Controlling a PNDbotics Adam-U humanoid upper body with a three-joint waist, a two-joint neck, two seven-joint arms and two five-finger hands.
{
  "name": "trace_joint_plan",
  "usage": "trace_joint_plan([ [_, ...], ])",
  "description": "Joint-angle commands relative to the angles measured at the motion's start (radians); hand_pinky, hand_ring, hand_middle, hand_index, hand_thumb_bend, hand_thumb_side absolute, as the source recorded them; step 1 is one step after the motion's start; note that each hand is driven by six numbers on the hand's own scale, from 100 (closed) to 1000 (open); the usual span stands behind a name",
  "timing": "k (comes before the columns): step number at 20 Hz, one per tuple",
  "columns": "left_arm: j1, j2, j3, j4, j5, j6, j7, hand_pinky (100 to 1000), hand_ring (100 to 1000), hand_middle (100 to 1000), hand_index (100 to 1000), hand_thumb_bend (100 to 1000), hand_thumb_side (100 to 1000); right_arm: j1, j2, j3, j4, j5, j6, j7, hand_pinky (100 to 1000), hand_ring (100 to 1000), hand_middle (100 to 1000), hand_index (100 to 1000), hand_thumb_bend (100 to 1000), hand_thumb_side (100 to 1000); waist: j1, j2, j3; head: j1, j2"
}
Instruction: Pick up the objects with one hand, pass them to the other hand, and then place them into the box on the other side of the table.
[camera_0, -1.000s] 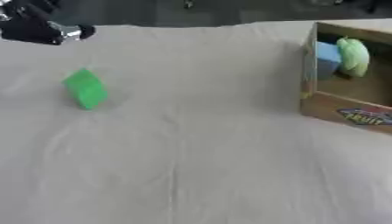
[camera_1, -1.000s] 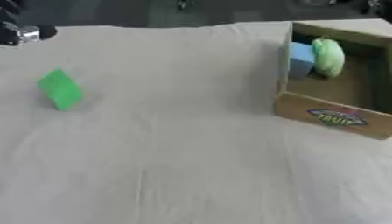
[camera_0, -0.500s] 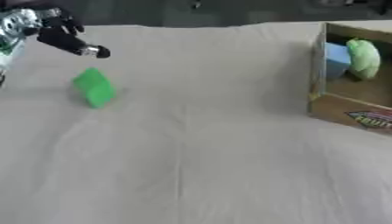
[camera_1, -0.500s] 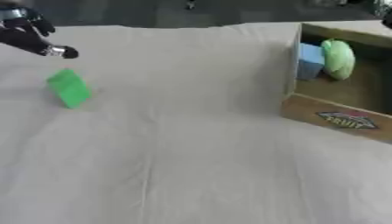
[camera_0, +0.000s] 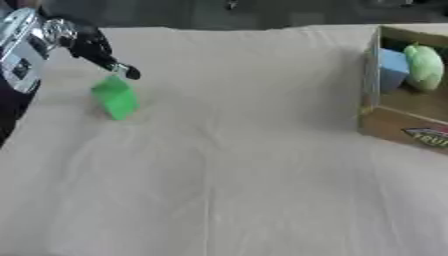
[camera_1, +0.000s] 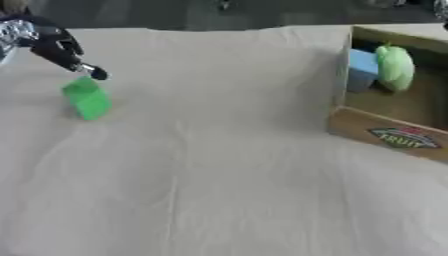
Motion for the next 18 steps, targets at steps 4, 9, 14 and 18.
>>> trace_joint_plan([
  [4, -0.030, 0.032, 0.024, 0.001, -0.025, 0.016, -0.071, 884, 864, 770, 838, 790, 553, -0.009, -0.021, -0.007, 0.000, 0.009, -0.001, -0.001, 997, 1000, 863, 979, 100, 493, -0.002, -0.028, 0.006, -0.001, 0.001],
  [9, -0.024, 0.050, 0.004, 0.032, -0.025, -0.008, -0.079, 893, 866, 771, 838, 823, 562, -0.002, -0.027, -0.008, 0.002, 0.013, -0.002, -0.004, 996, 1000, 861, 979, 100, 491, 0.003, -0.031, 0.013, -0.012, 0.008],
  [14, -0.011, 0.054, -0.003, 0.068, -0.043, -0.020, -0.079, 896, 870, 773, 840, 841, 561, 0.000, -0.025, -0.007, 0.002, 0.013, -0.003, -0.003, 996, 1000, 860, 978, 100, 489, 0.002, -0.033, 0.014, -0.008, 0.009],
  [18, -0.003, 0.046, 0.000, 0.097, -0.063, -0.027, -0.079, 894, 868, 770, 836, 846, 564, 0.000, -0.022, -0.008, 0.002, 0.012, -0.003, -0.005, 996, 1000, 858, 977, 100, 488, 0.002, -0.032, 0.013, 0.000, 0.007],
])
